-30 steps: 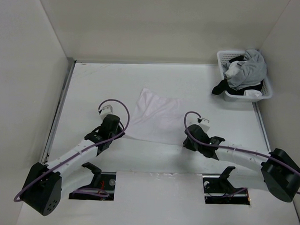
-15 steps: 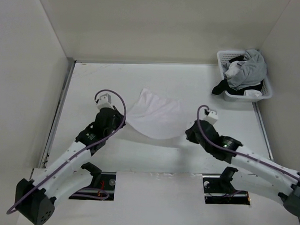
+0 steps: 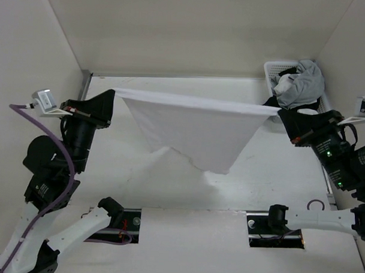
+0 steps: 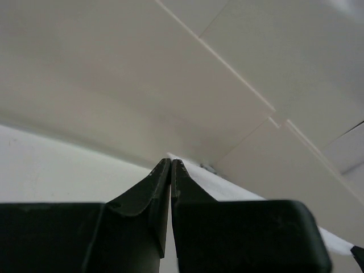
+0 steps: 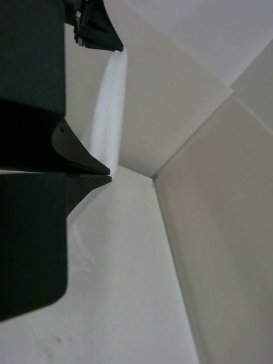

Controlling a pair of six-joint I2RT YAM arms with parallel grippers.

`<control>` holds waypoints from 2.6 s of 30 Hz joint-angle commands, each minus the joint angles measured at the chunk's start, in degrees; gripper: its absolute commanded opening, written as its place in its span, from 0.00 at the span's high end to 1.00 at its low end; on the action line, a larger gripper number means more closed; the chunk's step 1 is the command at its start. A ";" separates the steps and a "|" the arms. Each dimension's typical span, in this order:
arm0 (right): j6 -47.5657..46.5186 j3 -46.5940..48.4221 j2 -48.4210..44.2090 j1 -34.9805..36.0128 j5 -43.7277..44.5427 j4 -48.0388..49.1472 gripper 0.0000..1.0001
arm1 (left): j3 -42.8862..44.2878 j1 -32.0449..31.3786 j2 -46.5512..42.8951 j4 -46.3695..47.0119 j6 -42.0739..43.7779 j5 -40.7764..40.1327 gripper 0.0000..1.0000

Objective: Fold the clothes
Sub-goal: Flatten the tank top out, then fold the tank top

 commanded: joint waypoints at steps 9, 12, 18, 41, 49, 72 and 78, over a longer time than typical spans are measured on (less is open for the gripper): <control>-20.98 2.82 12.21 -12.39 -9.44 18.00 1.00 | 2.58 2.79 9.66 6.53 2.84 -2.80 0.97; -14.05 3.26 19.07 -28.64 -26.91 16.59 1.00 | -1.91 5.68 15.98 10.13 -0.24 -2.36 0.97; -8.04 17.90 38.91 -46.79 -46.48 16.24 1.00 | 10.17 19.39 35.66 12.61 -4.28 7.82 0.98; -10.59 25.91 41.98 -52.08 -50.27 11.83 0.99 | 14.29 26.00 36.07 14.01 -2.00 13.29 0.98; -3.05 -26.92 10.07 -38.83 -41.76 18.53 0.98 | -23.51 17.83 9.97 10.78 -3.93 6.96 0.97; 13.43 -47.02 5.27 -19.69 -37.76 15.42 1.00 | -31.47 12.81 1.72 -5.20 -13.88 2.12 1.00; 4.53 -35.35 26.08 -44.92 -51.39 32.04 1.00 | -18.47 19.39 29.67 16.10 -10.35 3.26 1.00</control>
